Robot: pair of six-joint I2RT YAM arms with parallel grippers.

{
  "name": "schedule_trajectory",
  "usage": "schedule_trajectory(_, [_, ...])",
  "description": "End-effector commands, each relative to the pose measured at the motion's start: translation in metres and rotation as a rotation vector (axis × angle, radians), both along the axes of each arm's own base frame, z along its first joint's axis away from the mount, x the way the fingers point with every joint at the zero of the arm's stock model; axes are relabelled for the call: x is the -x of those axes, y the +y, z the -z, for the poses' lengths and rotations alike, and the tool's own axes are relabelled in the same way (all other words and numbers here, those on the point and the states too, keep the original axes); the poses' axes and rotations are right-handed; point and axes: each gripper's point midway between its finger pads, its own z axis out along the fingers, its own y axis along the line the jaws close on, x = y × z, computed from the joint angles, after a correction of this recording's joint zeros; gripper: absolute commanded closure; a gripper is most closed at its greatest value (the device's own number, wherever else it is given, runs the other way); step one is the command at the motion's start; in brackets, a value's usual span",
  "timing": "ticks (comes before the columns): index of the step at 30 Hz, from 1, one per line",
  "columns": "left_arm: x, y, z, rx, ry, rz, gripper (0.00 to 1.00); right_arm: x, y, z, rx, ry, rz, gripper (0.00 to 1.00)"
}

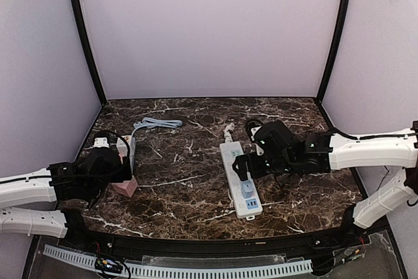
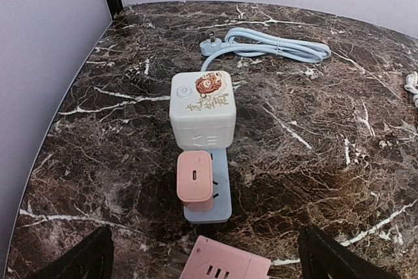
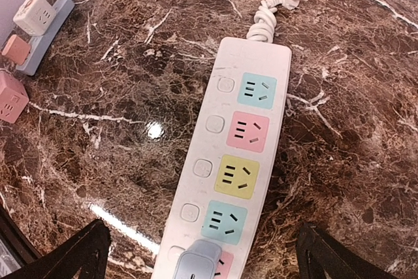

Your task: Insert the plug

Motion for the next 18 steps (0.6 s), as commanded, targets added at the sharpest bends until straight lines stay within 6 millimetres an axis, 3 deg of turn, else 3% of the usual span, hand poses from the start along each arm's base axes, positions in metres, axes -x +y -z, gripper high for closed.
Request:
schedule_trajectory(1, [0.002,-0.002,0.010,0.013,0.166,0.061,0.01,0.004,0.009,0.000,-0.042,-0.026,-0.048,0.01])
schedule_trajectory(8, [-0.002,-0.015,0.039,0.084,0.350,0.136,0.01,0.009,0.004,0.005,-0.048,-0.029,-0.063,0.01])
schedule_trajectory(18, [-0.002,-0.026,0.056,0.115,0.437,0.167,0.01,0.015,-0.006,0.004,-0.068,-0.035,-0.062,0.01])
